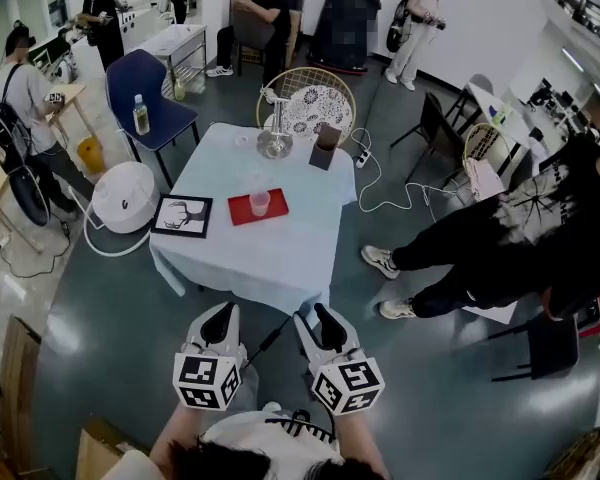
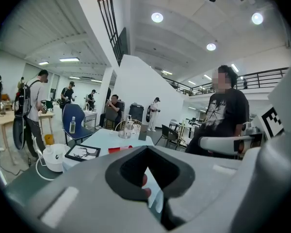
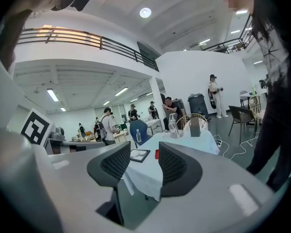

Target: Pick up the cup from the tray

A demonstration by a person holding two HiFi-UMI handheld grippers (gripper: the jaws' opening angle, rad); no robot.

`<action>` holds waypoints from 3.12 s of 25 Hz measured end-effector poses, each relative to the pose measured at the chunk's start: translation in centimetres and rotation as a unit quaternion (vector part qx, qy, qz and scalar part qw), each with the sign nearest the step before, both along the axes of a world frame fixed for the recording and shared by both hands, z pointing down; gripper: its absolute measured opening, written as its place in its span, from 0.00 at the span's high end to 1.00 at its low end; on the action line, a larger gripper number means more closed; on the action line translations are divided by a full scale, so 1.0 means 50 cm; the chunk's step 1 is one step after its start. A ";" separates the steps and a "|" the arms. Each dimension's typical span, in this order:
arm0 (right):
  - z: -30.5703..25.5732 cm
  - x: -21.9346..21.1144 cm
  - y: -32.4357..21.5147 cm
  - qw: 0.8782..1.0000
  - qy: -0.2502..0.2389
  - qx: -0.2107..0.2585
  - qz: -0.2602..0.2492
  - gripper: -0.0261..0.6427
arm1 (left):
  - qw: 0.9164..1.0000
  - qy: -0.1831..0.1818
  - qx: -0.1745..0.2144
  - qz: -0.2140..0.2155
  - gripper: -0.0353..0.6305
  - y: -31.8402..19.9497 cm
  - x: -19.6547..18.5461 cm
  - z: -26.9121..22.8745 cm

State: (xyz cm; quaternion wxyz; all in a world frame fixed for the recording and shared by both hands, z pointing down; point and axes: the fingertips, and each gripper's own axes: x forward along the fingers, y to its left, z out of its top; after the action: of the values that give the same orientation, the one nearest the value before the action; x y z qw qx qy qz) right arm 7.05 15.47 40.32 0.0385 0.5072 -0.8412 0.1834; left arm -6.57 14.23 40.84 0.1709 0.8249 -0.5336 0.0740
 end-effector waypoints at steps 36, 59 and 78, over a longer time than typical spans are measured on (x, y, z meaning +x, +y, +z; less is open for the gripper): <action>-0.020 -0.102 -0.382 0.998 0.019 0.011 0.053 0.62 | 0.998 -0.012 -0.003 0.069 0.95 -0.413 -0.093 0.002; 0.040 -0.136 -0.535 1.000 0.024 0.010 -0.006 0.55 | 0.999 -0.023 -0.014 0.045 0.95 -0.544 -0.081 0.056; 0.188 -0.161 -0.672 0.994 0.084 -0.018 -0.067 0.49 | 0.995 -0.036 -0.089 0.018 0.95 -0.652 -0.044 0.170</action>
State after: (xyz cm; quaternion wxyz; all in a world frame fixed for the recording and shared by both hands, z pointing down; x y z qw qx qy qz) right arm -1.01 -18.13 49.73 0.1304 0.4629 -0.8634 0.1525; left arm -8.77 -18.35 49.36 0.2231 0.8127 -0.5157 0.1542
